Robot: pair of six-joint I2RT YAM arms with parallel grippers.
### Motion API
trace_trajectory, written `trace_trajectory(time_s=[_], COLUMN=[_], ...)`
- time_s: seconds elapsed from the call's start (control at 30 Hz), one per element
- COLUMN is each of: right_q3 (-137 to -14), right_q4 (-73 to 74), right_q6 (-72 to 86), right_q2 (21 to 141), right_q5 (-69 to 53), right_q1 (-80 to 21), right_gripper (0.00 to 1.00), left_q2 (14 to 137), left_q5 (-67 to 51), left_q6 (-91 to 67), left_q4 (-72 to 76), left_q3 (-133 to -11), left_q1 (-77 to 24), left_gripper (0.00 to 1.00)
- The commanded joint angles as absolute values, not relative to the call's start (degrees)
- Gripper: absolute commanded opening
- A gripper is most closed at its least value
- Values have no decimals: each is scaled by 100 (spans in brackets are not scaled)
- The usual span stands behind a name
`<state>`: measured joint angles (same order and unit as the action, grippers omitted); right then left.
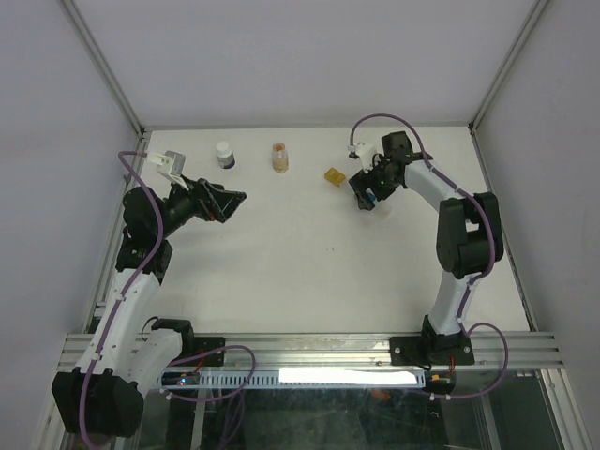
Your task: Sort the pills into containers
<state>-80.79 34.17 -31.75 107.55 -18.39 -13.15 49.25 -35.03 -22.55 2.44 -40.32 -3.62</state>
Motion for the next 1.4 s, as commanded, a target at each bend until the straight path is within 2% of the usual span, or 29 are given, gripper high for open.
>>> trace_trajectory(time_s=[0.0,0.23,0.87,0.97,1.2,1.37], right_q3=[-8332,-8186,-8100,-7894,-6977,-5870], right_q4=[3454,3385,3418,3415,3533,3700], right_q6=[-3367,-3524,-3559,-3677,-4412,-5376], right_q2=[10904,11089,11183,10906,9840,8920], right_q5=[-1435,-1118,-1110,-1336,-2345,-2748], right_q1=[-1304,-1301,-1301,-1302,-1585,-2230], right_gripper=[83,76,43,37,35,34], left_q2=[4948,4979,5038,5050,4921,4538], left_q5=[-3482,-3521,-3741,-3986,-5022,-4993], left_q6=[-2138,-2169,-2251,-2353,-2965,-2837], left_q4=[329,327,408,588,2240,3046], left_q3=[-4011,-4006,-3982,-3941,-3358,-2916], left_q1=[-263,-233,-228,-227,-278,-824], left_gripper=[99,99,99,99,95,95])
